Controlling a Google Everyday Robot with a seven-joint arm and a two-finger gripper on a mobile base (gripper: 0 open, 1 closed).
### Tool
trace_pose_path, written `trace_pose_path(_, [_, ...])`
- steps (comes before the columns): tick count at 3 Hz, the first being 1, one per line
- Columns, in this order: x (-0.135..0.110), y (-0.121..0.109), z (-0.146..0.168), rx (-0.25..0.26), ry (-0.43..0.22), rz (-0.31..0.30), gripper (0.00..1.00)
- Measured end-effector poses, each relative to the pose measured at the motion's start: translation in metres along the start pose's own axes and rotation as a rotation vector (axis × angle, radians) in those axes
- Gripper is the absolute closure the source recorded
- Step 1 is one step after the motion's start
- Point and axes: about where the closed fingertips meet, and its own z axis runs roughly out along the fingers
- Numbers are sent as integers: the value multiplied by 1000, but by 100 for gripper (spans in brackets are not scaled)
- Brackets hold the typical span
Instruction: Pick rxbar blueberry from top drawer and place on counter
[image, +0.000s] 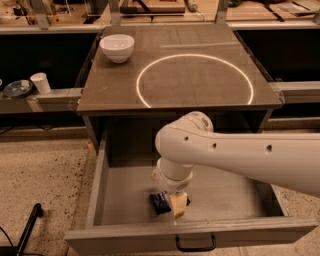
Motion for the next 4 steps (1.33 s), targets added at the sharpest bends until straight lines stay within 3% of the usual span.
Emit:
trace_pose_path(2, [9, 2, 39, -20, -2, 14, 37])
trace_pose_path(4, [16, 1, 25, -12, -19, 36, 86])
